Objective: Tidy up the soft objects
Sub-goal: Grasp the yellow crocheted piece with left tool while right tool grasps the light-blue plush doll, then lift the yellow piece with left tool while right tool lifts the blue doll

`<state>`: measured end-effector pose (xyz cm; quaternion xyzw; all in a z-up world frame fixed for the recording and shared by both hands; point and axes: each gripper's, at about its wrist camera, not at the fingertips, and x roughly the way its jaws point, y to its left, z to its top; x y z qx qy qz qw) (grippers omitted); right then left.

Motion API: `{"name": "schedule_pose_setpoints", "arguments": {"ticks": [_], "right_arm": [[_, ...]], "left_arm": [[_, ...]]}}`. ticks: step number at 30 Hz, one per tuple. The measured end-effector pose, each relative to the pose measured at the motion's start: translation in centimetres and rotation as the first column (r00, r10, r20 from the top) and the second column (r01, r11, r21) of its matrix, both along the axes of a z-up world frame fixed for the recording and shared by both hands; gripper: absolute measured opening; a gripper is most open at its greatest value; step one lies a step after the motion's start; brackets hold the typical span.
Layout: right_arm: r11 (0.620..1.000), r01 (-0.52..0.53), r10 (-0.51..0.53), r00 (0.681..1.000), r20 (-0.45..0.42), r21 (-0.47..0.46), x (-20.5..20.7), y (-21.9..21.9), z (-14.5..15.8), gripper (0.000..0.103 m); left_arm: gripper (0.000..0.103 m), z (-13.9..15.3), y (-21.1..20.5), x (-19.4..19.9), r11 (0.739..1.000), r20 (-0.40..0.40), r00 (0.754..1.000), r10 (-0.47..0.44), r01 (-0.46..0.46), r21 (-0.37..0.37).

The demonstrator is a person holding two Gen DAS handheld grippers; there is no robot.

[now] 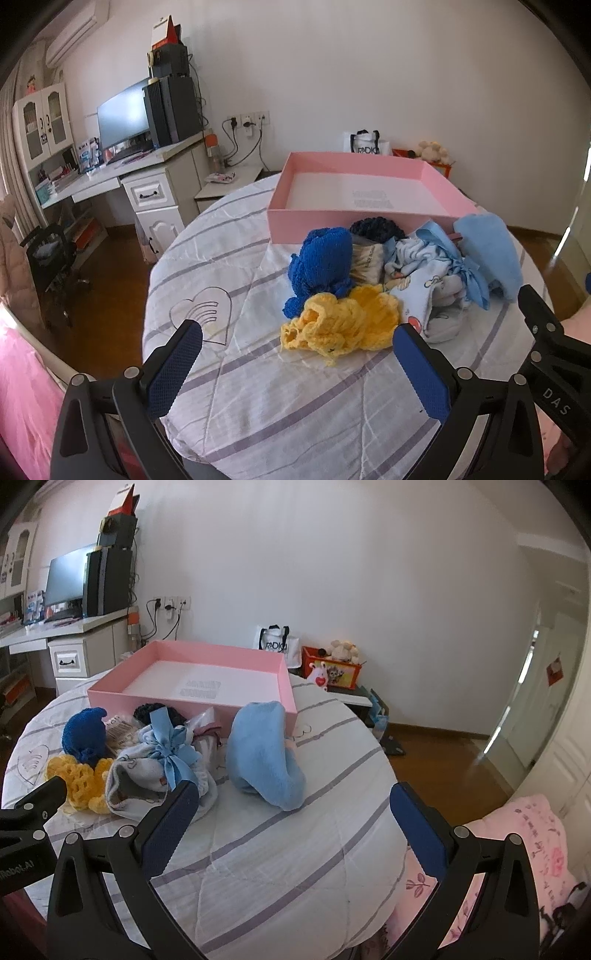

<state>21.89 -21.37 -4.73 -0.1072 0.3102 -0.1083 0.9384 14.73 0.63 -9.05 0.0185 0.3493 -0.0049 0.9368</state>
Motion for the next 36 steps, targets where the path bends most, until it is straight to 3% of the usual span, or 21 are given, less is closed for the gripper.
{"name": "schedule_pose_setpoints", "arguments": {"ticks": [5, 13, 16, 21, 23, 25, 27, 28, 29, 32, 36], "right_arm": [[1.0, 0.007, -0.007, 1.0, -0.015, -0.002, 1.2, -0.6, -0.4, 0.103], [0.999, -0.008, 0.006, 0.998, -0.059, -0.032, 5.2, -1.6, -1.8, 0.103], [0.999, -0.012, 0.009, 0.997, -0.083, -0.042, 6.8, -1.8, -2.6, 0.103], [0.999, -0.037, 0.036, 0.991, -0.13, 0.001, 8.5, -2.2, -3.8, 0.103], [0.999, -0.044, 0.047, 0.986, -0.158, 0.02, 9.0, -2.3, -4.4, 0.101], [0.998, -0.051, 0.059, 0.983, -0.173, 0.048, 8.9, -2.6, -4.7, 0.089], [0.992, -0.067, 0.087, 0.978, -0.191, 0.108, 8.8, -2.9, -4.9, 0.065], [0.987, -0.073, 0.103, 0.974, -0.203, 0.146, 8.9, -3.1, -5.0, 0.047], [0.981, -0.079, 0.116, 0.97, -0.213, 0.177, 8.9, -3.3, -5.2, 0.038], [0.974, -0.081, 0.126, 0.969, -0.211, 0.21, 8.4, -3.5, -5.3, 0.022], [0.971, -0.084, 0.127, 0.974, -0.186, 0.226, 7.4, -3.7, -4.4, 0.014]], "left_arm": [[0.102, -1.4, 0.5, 1.8, 0.999, -0.055, 0.998, 0.002, -0.005, -0.048], [0.093, -4.1, 1.6, 5.5, 0.992, -0.151, 0.988, 0.009, -0.028, -0.123], [0.085, -4.4, 1.6, 6.3, 0.987, -0.16, 0.987, -0.019, -0.007, -0.158], [0.052, -4.5, 1.1, 6.4, 0.982, -0.154, 0.984, -0.087, 0.058, -0.181], [0.045, -4.2, 0.5, 5.9, 0.986, -0.135, 0.987, -0.091, 0.069, -0.153], [0.039, -4.0, 0.1, 5.3, 0.989, -0.118, 0.988, -0.098, 0.083, -0.126], [0.03, -3.7, -0.1, 5.1, 0.988, -0.112, 0.988, -0.103, 0.089, -0.13], [0.029, -3.6, -0.1, 5.0, 0.988, -0.109, 0.988, -0.105, 0.091, -0.129], [0.029, -3.5, 0.0, 4.8, 0.988, -0.104, 0.989, -0.104, 0.09, -0.126], [0.027, -3.0, 0.0, 4.2, 0.989, -0.093, 0.991, -0.099, 0.087, -0.119], [0.027, -2.1, 0.1, 3.6, 0.99, -0.068, 0.993, -0.092, 0.084, -0.111]]}}
